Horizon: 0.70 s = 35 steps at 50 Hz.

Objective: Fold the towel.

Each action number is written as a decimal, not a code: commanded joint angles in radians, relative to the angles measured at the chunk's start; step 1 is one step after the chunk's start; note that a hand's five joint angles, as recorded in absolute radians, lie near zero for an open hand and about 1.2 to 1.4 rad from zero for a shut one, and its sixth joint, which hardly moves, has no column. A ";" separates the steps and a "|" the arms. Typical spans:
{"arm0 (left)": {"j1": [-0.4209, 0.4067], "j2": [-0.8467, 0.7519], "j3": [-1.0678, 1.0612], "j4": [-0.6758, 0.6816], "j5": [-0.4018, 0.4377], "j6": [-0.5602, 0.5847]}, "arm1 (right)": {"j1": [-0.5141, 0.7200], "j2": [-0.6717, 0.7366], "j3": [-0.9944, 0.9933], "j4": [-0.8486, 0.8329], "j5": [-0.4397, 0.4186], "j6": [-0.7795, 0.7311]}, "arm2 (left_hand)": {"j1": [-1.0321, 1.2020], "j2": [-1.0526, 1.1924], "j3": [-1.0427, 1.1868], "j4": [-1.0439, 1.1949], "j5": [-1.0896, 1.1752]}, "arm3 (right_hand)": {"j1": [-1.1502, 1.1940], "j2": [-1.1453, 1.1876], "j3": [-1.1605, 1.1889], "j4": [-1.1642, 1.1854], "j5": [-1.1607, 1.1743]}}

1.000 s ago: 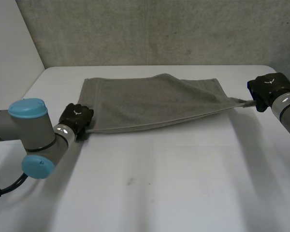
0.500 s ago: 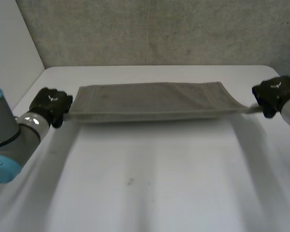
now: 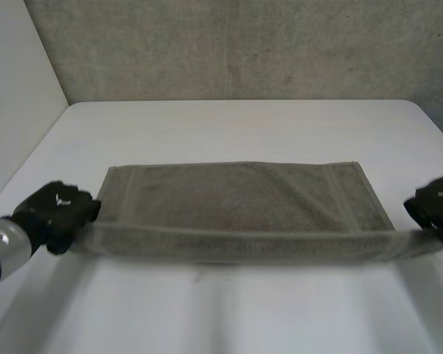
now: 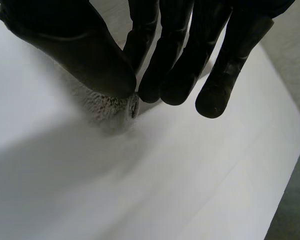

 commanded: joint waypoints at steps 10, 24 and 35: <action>-0.174 -0.612 0.626 0.087 -0.106 -0.259 | 0.270 0.558 -0.604 -0.225 0.226 0.268 | 0.201 0.179 0.180 0.179 0.190 | 0.057 0.054 0.056 0.050 0.039; -0.196 -0.877 1.035 0.081 -0.290 -0.285 | 0.296 0.836 -0.982 -0.260 0.292 0.328 | 0.201 0.179 0.180 0.179 0.190 | 0.057 0.054 0.056 0.050 0.039; -0.199 -0.949 1.155 0.066 -0.291 -0.284 | 0.307 0.953 -1.169 -0.259 0.321 0.328 | 0.201 0.179 0.180 0.179 0.190 | 0.057 0.054 0.056 0.050 0.039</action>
